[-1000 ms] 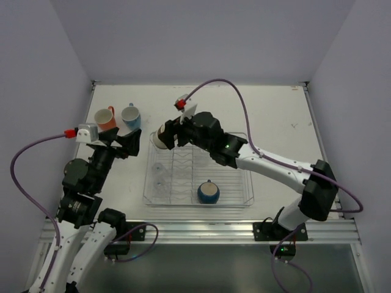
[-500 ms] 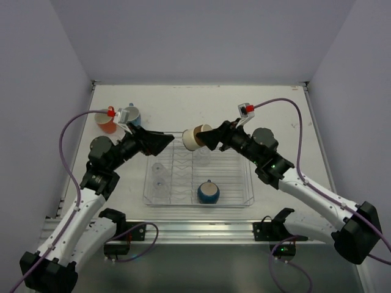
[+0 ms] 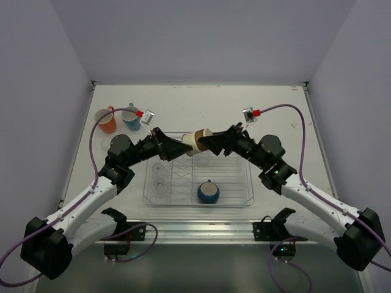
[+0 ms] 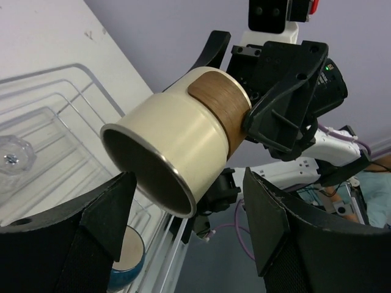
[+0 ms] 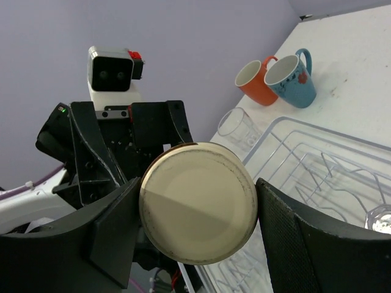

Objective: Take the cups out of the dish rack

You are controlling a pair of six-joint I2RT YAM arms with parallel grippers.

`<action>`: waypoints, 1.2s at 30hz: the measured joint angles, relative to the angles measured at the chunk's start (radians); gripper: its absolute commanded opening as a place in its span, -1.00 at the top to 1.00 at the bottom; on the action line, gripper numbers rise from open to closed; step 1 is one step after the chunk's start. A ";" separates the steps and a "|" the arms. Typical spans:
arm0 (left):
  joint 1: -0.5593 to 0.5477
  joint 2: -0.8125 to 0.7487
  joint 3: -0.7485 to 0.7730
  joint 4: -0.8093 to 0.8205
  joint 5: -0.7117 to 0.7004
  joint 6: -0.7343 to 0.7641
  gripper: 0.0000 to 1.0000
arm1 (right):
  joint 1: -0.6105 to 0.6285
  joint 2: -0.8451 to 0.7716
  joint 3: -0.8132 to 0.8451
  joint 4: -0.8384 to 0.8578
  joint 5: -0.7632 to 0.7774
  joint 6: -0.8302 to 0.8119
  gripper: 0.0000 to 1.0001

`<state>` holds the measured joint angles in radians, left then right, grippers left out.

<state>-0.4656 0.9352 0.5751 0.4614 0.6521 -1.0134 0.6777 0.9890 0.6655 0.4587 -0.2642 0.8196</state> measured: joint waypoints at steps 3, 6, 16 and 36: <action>-0.034 0.031 0.000 0.026 0.001 -0.013 -0.40 | -0.003 0.021 -0.011 0.029 -0.022 0.020 0.09; -0.047 0.039 0.000 0.047 -0.001 -0.023 -0.03 | -0.013 0.042 -0.029 0.061 -0.048 0.045 0.10; -0.052 -0.002 0.002 0.092 -0.024 -0.042 1.00 | -0.042 0.087 -0.069 0.223 -0.131 0.159 -0.53; 0.116 0.173 0.623 -0.894 -0.753 0.584 1.00 | -0.050 -0.140 -0.143 -0.056 -0.014 -0.008 -0.98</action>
<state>-0.3492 1.1084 1.1984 -0.4328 -0.1013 -0.4297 0.6273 0.8490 0.5220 0.4030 -0.2783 0.8112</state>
